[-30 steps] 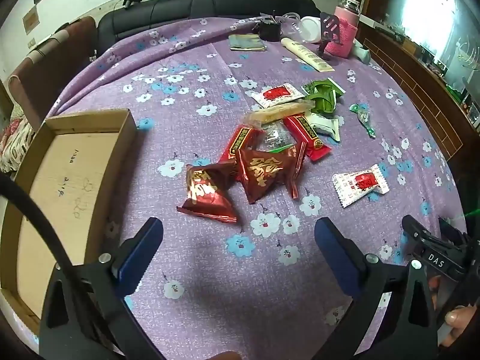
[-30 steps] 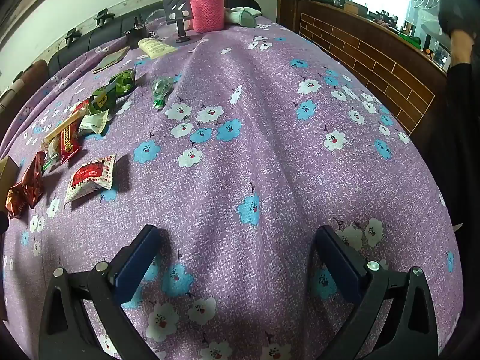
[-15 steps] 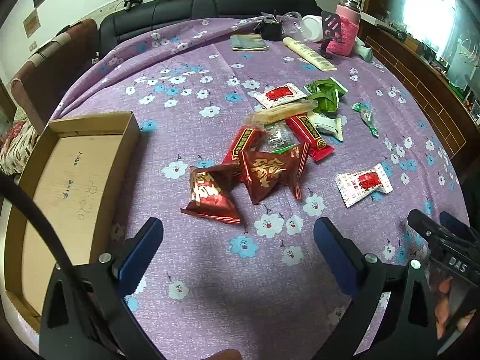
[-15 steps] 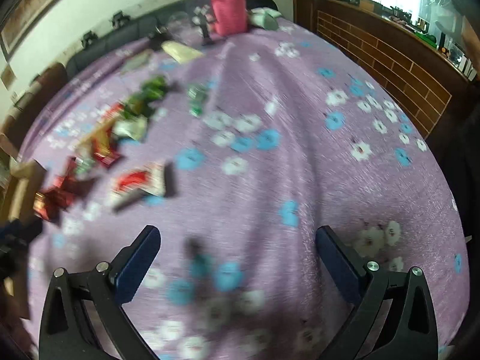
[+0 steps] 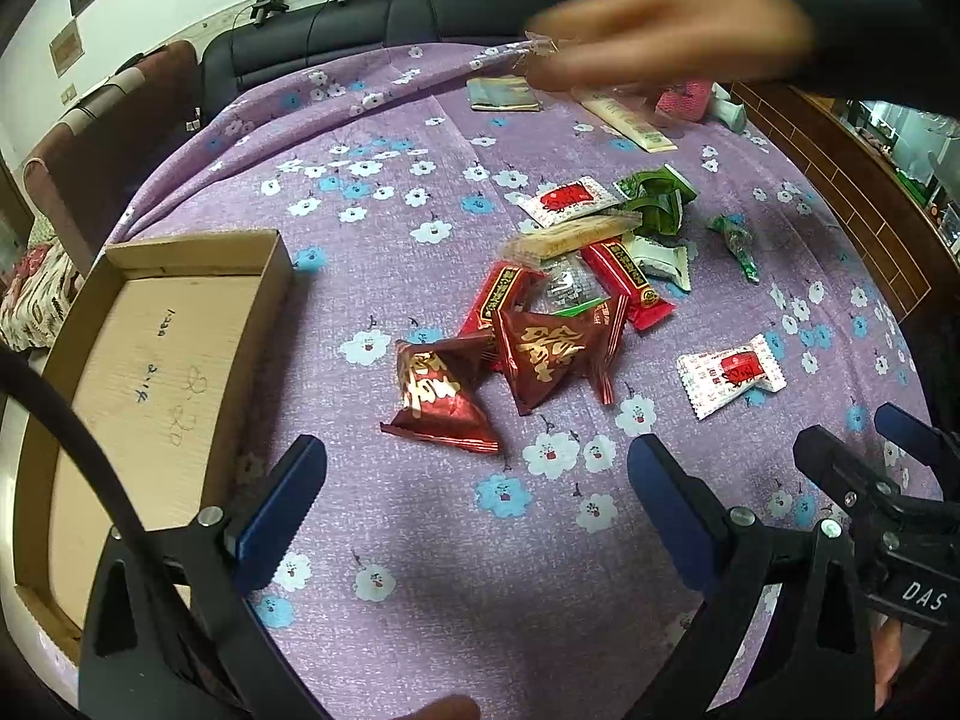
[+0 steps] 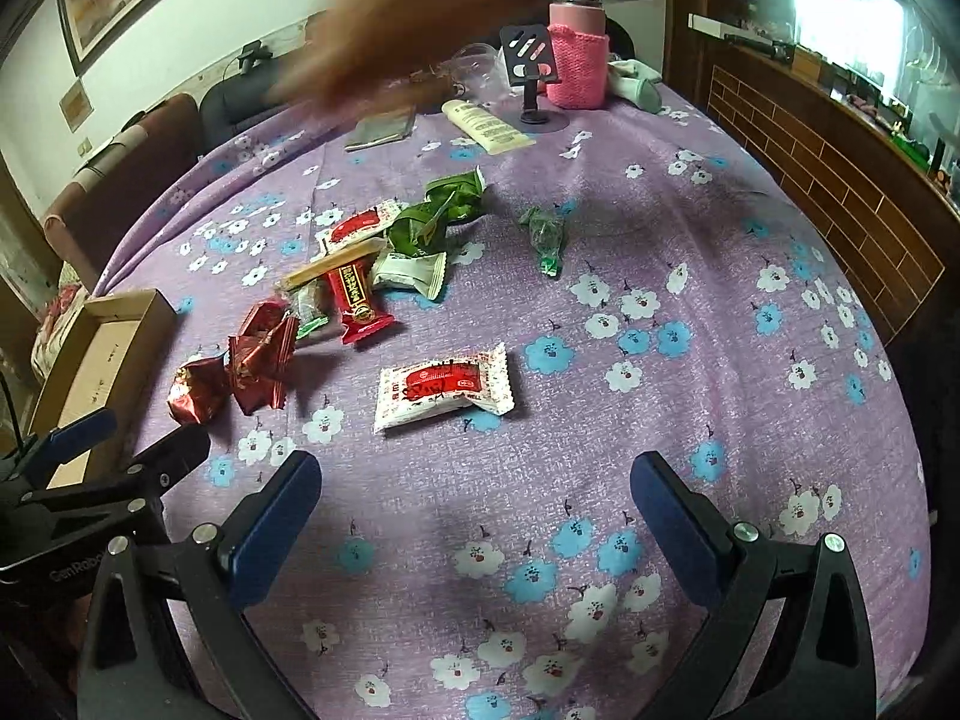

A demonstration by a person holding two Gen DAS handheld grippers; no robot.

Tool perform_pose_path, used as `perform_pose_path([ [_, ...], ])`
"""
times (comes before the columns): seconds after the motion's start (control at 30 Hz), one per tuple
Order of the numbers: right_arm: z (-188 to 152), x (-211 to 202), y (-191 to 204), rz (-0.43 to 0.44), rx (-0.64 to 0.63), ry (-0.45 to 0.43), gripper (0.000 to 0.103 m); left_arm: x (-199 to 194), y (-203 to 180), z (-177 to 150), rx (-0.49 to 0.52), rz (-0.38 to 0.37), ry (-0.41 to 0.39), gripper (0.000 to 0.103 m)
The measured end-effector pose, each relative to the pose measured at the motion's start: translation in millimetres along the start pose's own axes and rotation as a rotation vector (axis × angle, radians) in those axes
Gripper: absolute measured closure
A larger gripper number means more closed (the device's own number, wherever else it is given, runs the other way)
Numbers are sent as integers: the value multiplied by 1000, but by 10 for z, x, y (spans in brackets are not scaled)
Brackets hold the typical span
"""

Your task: Organize snacks

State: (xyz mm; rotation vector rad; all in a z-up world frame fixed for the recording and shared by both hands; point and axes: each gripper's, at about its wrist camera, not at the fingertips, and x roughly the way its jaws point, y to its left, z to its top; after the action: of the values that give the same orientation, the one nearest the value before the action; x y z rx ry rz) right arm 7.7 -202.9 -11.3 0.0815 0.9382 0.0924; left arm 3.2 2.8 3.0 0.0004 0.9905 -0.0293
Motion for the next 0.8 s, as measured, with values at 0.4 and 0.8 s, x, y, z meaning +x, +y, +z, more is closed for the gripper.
perform_pose_path([
  [0.4, -41, 15, -129, -49, 34, 19, 0, 29, 30, 22, -39, -30, 20, 5],
  [0.8, -95, 4, -245, -35, 70, 14, 0, -74, -104, 26, -17, -97, 18, 7],
])
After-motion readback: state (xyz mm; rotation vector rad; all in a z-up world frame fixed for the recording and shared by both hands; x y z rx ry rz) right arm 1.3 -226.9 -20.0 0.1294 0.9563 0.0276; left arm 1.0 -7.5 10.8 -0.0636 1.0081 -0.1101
